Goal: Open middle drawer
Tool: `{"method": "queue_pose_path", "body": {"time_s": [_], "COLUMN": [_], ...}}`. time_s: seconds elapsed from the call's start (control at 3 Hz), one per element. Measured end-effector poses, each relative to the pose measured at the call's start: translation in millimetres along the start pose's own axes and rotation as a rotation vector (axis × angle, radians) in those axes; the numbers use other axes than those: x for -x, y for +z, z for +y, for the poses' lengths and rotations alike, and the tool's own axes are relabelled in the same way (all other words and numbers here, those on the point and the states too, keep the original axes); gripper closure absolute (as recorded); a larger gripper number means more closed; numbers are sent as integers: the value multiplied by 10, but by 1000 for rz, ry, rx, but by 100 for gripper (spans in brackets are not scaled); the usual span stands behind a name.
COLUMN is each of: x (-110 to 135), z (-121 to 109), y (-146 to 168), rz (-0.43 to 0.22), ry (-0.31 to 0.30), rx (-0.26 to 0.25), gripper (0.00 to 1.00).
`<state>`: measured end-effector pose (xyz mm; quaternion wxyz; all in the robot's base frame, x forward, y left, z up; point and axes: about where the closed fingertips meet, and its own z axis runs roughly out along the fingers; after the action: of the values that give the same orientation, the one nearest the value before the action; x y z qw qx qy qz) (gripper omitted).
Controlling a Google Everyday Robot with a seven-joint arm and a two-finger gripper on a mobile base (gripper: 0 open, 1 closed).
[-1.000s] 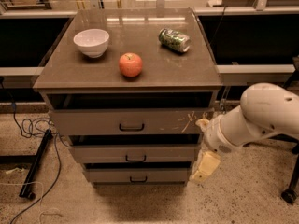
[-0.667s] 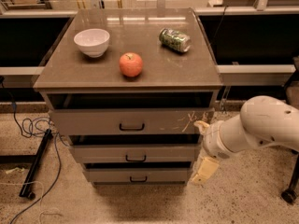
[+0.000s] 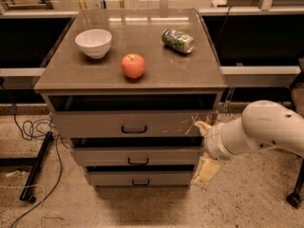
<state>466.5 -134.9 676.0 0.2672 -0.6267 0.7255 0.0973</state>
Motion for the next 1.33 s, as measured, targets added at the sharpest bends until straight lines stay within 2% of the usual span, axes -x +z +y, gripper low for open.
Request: {"method": "queue_pose_path", "body": {"time_s": [0.33, 0.67, 1.0, 1.33], "x": [-56, -204, -365, -436], "z": [94, 249, 355, 361], "y": [245, 656, 1032, 1344], "rz": [27, 34, 22, -19], "ry": [-16, -20, -15, -32], "rx": [22, 59, 90, 115], "gripper": [0, 0, 0, 0]}}
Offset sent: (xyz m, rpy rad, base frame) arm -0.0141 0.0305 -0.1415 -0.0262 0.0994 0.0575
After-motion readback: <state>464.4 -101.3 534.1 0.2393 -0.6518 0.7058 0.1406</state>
